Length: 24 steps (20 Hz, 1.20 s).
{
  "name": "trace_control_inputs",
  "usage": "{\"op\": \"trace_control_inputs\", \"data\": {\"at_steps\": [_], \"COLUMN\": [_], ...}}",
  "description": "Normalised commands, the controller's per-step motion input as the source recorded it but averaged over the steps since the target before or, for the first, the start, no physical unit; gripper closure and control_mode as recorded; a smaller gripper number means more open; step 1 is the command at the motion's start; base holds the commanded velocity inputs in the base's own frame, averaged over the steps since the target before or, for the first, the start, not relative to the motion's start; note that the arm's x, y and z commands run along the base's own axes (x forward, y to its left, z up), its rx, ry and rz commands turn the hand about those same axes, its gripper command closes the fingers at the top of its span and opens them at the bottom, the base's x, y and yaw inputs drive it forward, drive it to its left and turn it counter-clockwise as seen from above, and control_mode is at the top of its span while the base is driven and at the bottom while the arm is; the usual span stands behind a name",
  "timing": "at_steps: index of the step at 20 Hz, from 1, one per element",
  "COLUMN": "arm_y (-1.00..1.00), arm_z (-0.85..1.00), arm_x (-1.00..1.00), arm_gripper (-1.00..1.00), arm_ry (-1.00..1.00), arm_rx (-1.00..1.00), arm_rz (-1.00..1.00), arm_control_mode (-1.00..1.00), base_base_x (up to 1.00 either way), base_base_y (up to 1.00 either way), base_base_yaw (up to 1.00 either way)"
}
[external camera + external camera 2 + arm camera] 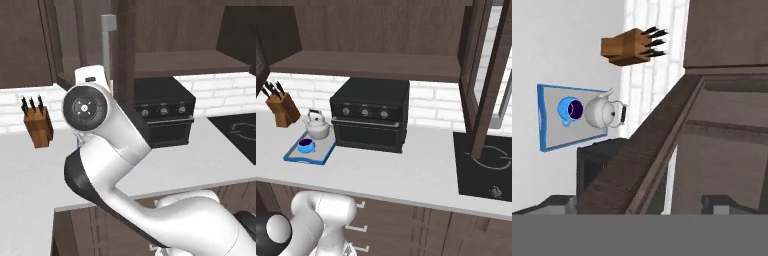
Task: Pick the kettle from the counter and place it on the tray. Then pick the mug from the cabinet and place it on the tray. Then close the cabinet doors.
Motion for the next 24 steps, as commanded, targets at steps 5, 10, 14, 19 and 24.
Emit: {"op": "trace_control_inputs", "data": {"at_steps": [5,10,14,19,24], "arm_y": [-0.66,-0.64,-0.64,-0.62,-0.63], "arm_z": [0.00,0.00,0.00,0.00,0.00], "arm_x": [0.46,0.58,0.58,0.64,0.67], "arm_gripper": [-1.00,-1.00,-1.00,-1.00,-1.00], "arm_ry": [0.01,0.00,0.00,0.00,0.00], "arm_rx": [0.00,0.00,0.00,0.00,0.00], "arm_rz": [-0.32,-0.25,-0.23,-0.21,-0.18], "arm_control_mode": [-1.00,-1.00,-1.00,-1.00,-1.00], "base_base_x": [0.00,0.00,0.00,0.00,0.00], "base_base_y": [0.00,0.00,0.00,0.00,0.00], "base_base_yaw": [0.00,0.00,0.00,0.00,0.00]}}
